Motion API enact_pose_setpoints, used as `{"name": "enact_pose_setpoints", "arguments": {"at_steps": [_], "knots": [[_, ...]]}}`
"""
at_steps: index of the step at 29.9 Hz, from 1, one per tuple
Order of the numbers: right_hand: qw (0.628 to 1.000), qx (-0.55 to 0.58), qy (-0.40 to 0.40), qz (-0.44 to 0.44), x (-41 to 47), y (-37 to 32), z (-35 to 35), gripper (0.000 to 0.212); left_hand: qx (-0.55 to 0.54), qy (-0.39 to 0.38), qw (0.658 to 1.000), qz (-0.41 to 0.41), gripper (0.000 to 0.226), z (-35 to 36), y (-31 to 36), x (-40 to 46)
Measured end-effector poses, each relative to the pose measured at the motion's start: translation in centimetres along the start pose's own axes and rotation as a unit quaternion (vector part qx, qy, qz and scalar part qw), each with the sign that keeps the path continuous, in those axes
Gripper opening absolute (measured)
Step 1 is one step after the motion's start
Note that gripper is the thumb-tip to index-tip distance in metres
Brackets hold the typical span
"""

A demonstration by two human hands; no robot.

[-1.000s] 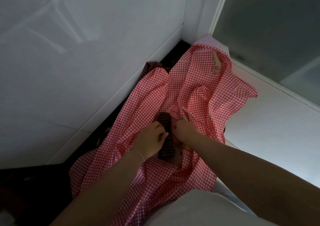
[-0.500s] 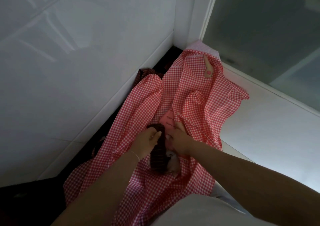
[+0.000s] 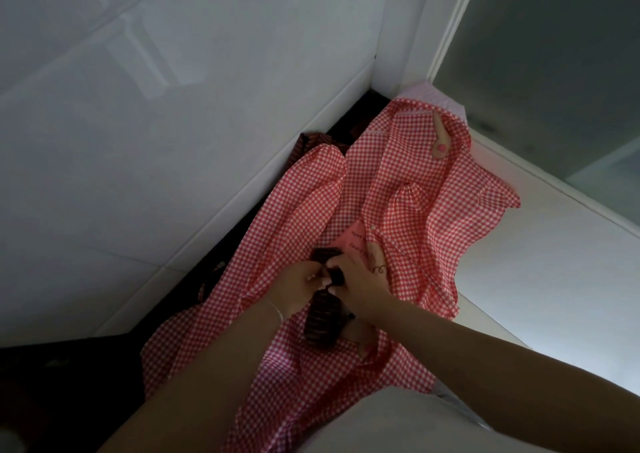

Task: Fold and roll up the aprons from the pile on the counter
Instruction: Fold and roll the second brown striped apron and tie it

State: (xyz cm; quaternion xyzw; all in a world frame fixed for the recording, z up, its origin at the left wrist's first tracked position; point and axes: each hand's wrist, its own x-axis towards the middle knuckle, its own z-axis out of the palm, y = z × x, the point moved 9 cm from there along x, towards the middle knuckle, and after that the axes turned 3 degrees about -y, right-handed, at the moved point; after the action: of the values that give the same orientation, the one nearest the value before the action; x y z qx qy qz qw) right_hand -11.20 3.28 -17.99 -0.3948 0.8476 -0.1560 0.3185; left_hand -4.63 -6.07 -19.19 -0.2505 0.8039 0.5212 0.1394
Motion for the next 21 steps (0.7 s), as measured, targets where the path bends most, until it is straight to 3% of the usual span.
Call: {"name": "enact_pose_setpoints", "arguments": {"at_steps": [6, 10, 15, 21], "knots": [[0.999, -0.045, -0.015, 0.006, 1.2, 0.2, 0.7, 0.018, -0.052, -0.021, 0.998, -0.023, 0.014, -0.3, -0.7, 0.4], [0.997, -0.063, -0.041, -0.029, 1.6, 0.0, 0.4, 0.023, -0.068, -0.054, 0.996, -0.037, 0.012, -0.2, -0.3, 0.6], [0.99, -0.089, -0.078, -0.071, 1.2, -0.6, 0.0, 0.029, -0.121, -0.113, 0.977, -0.133, 0.008, -0.3, -1.6, 0.9], [0.972, -0.154, -0.13, -0.122, 0.5, -1.2, 0.3, 0.028, -0.079, -0.077, 0.988, -0.109, 0.007, -0.6, -1.4, 1.4]]}}
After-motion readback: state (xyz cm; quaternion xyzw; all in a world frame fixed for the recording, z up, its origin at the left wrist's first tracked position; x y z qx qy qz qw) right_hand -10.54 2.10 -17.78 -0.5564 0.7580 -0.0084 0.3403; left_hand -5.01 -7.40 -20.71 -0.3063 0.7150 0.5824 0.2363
